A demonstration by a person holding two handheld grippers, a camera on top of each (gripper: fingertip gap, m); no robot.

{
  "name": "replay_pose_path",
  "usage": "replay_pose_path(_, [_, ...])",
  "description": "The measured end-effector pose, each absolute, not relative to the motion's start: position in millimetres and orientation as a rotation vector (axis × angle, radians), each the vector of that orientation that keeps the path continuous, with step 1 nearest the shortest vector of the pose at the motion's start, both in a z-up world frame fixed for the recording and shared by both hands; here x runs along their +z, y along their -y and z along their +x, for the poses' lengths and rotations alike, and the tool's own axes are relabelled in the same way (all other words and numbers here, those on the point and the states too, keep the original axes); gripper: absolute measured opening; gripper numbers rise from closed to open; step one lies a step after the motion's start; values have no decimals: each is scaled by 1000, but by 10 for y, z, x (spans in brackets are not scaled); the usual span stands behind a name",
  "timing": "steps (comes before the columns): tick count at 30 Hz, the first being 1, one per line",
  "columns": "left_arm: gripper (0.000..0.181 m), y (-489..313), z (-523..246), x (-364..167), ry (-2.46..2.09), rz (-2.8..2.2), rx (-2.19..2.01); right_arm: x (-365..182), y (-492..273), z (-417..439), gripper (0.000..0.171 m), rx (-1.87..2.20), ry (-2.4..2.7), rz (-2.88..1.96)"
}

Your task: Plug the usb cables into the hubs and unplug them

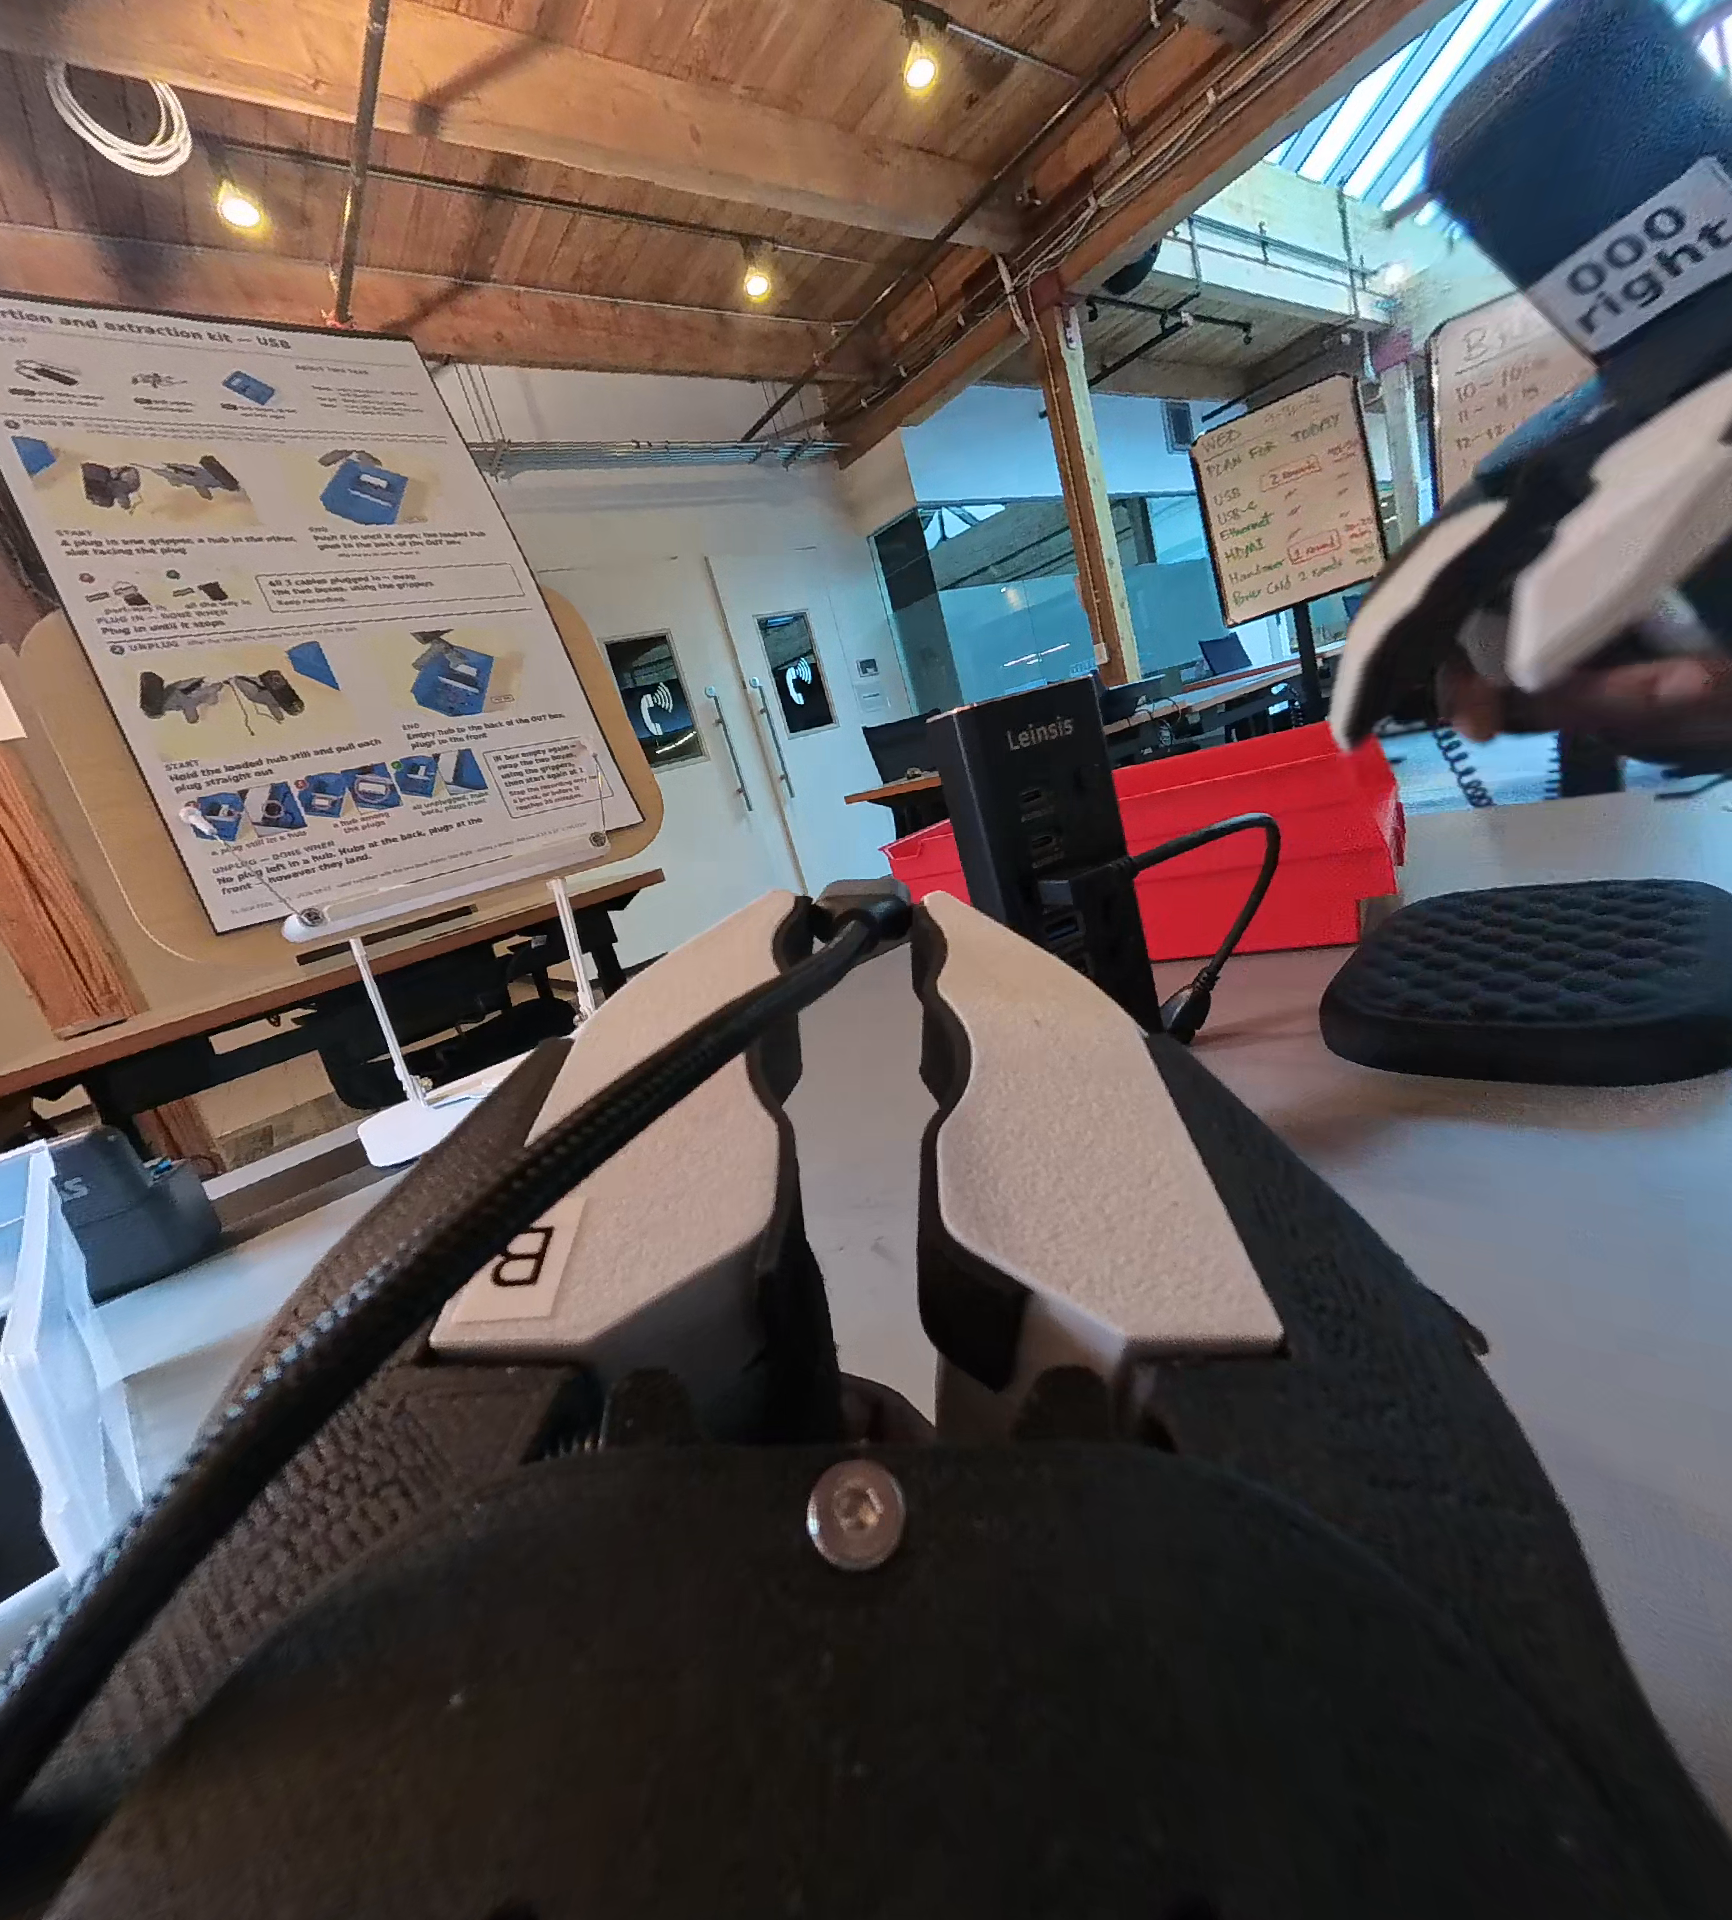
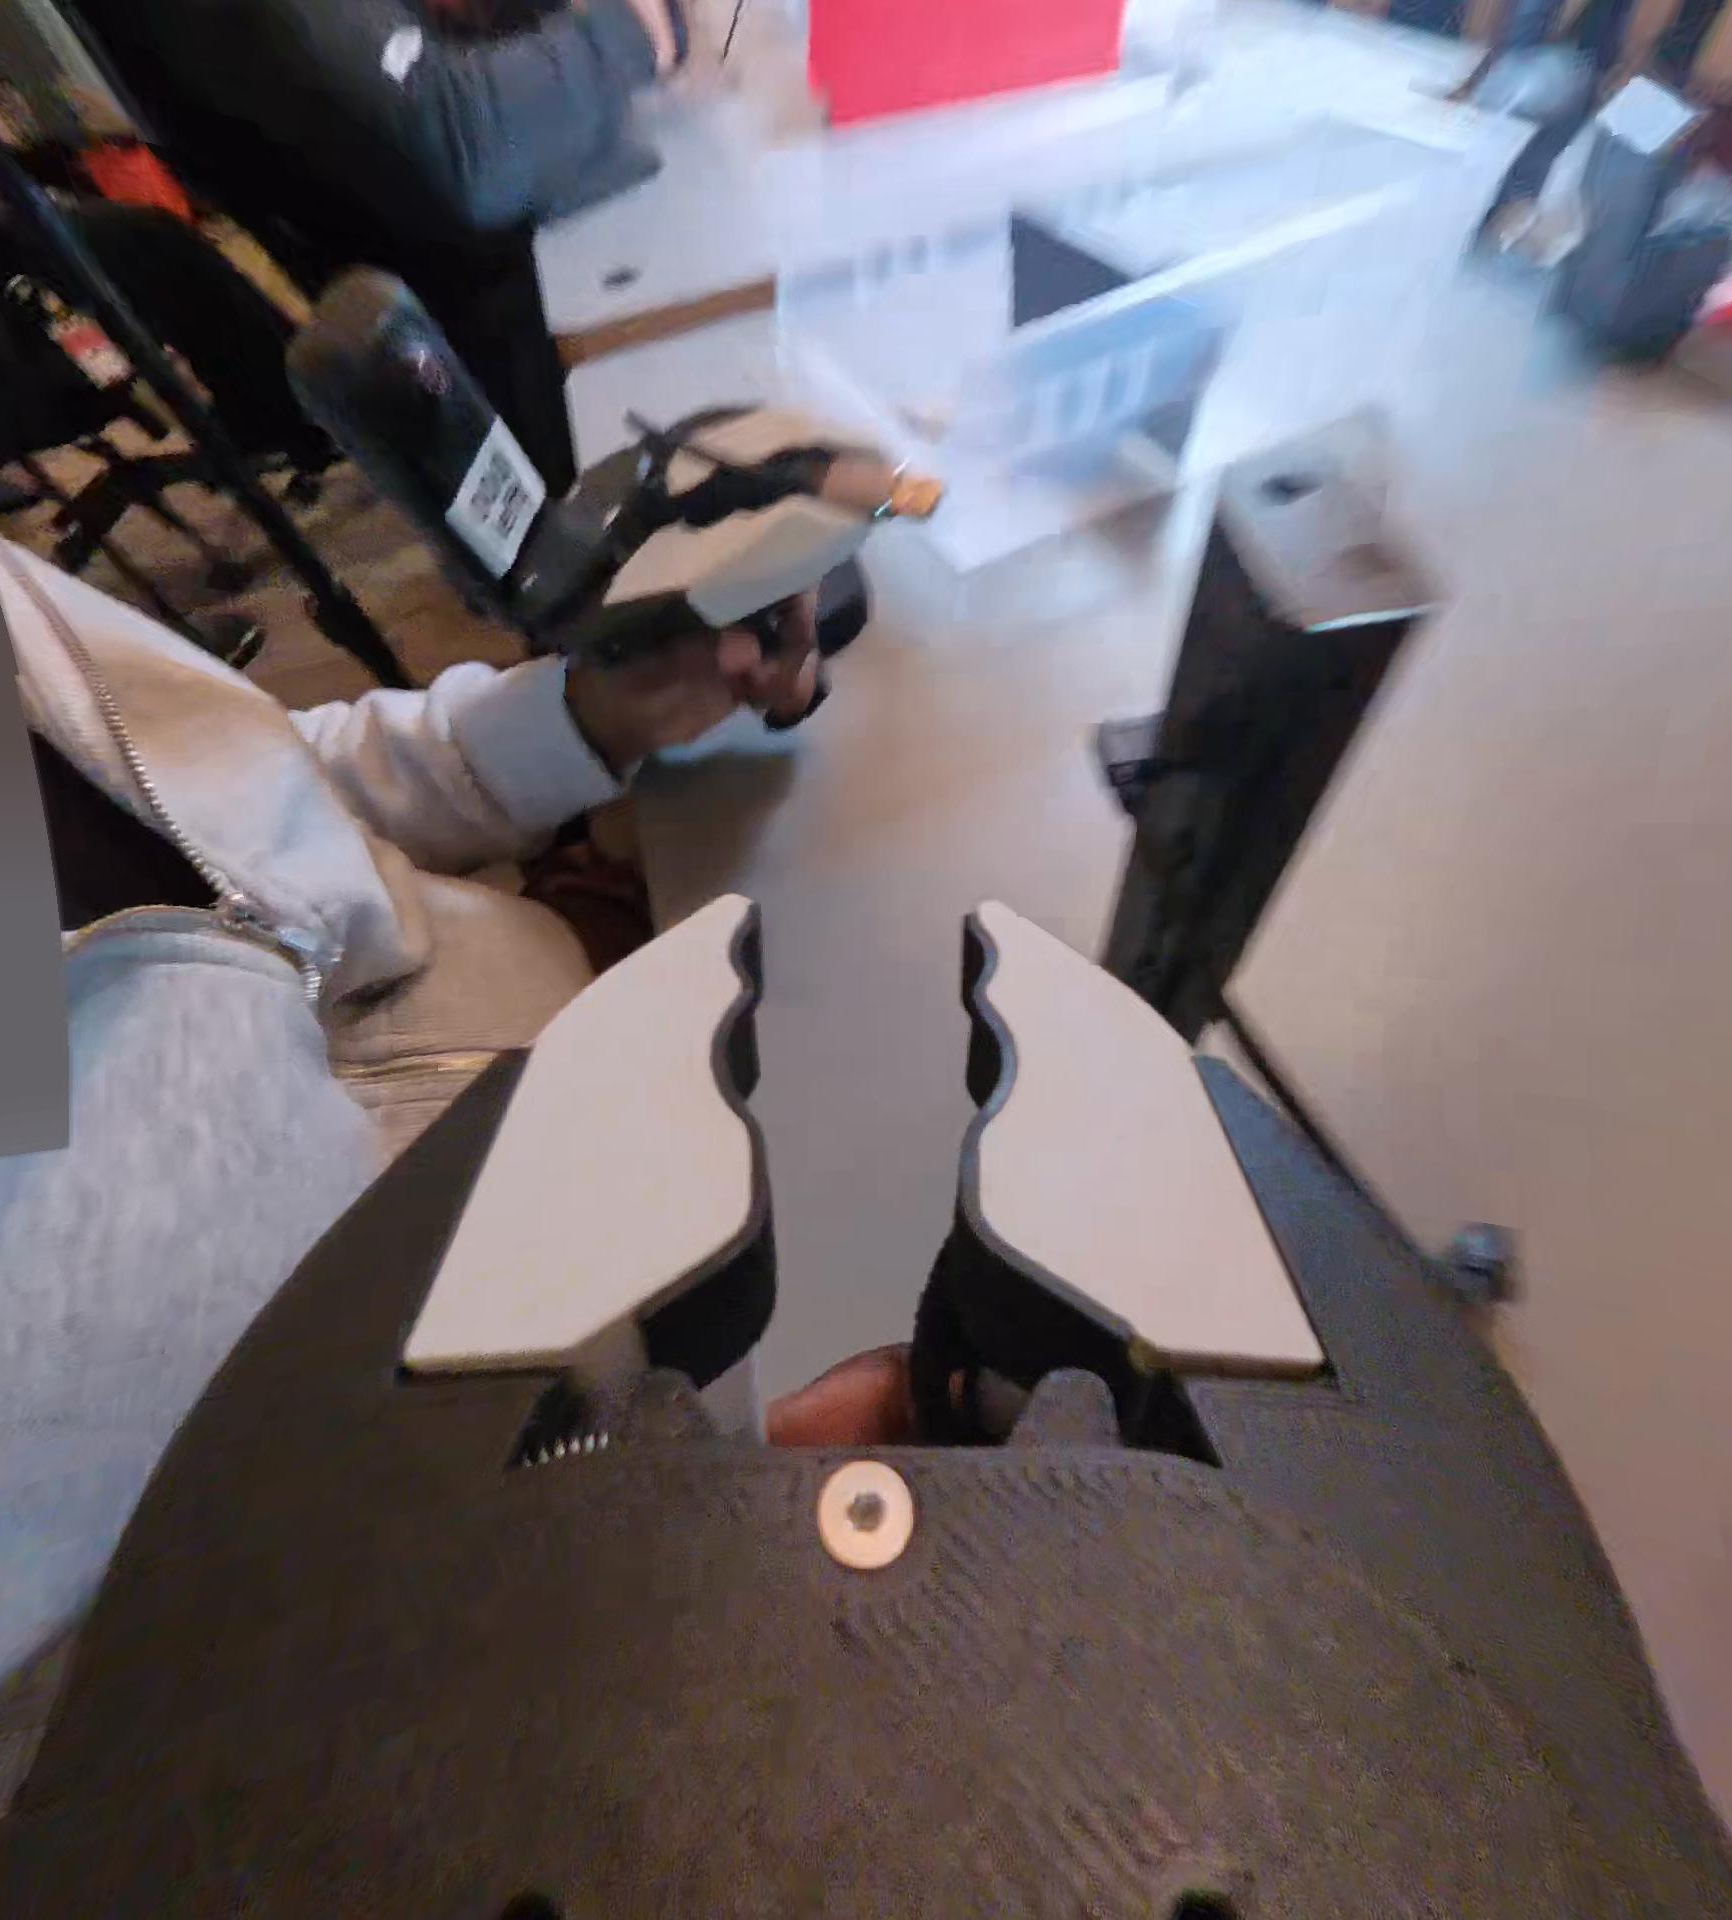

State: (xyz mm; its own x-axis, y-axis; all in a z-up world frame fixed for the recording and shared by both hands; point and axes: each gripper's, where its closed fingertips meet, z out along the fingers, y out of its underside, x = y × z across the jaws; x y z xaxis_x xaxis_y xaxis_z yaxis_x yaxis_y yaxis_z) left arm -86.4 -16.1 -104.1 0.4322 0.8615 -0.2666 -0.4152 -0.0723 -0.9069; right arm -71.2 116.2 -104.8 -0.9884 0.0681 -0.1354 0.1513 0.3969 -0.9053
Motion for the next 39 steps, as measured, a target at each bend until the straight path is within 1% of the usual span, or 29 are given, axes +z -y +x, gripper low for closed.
replay_pose_path(3, [18,157,-866,-1047,467,-1237,1116,-926,-1378,-834,1,-1767,-2501,199])
replay_pose_path(5, [18,150,-869,-1051,466,-1241,1113,-1094,-1328,-918,0,-1768,-2524,321])
replay_pose_path(8, [18,138,-871,-1057,464,-1247,1116,-1601,-1284,-1286,0,-1682,-2869,620])
replay_pose_path(9, [18,136,-870,-1059,462,-1250,1119,-1710,-1280,-1345,4,-1644,-2965,614])
replay_pose_path(11, [18,134,-865,-1063,458,-1253,1122,-1873,-1267,-1423,25,-1567,-3032,625])
replay_pose_path(12, [18,134,-865,-1062,459,-1251,1120,-1962,-1226,-1390,38,-1510,-2991,623])
replay_pose_path(13, [18,132,-865,-1061,459,-1250,1115,-2031,-1173,-1344,57,-1465,-2943,604])
replay_pose_path(14, [18,132,-865,-1061,459,-1250,1111,-2072,-1135,-1343,71,-1439,-2925,594])
replay_pose_path(16, [18,131,-864,-1060,459,-1249,1111,-2070,-1055,-1395,84,-1447,-2928,549])
replay_pose_path(22, [18,104,-860,-1072,448,-1262,1106,-1990,-799,-1580,89,-1547,-2945,302])
replay_pose_path(25, [18,92,-857,-1077,442,-1269,1104,-1906,-655,-1691,83,-1627,-2865,202])
replay_pose_path(29, [18,92,-856,-1077,440,-1269,1103,-1836,-544,-1728,72,-1690,-2749,191])
replay_pose_path(32, [18,73,-851,-1081,434,-1273,1091,-1851,-510,-1747,72,-1728,-2769,154])
replay_pose_path(35, [18,59,-841,-1086,425,-1279,1098,-1875,-417,-1794,74,-1772,-2756,100])
replay_pose_path(39, [18,40,-847,-1102,422,-1292,1097,-1925,-250,-1811,67,-1724,-2700,116])
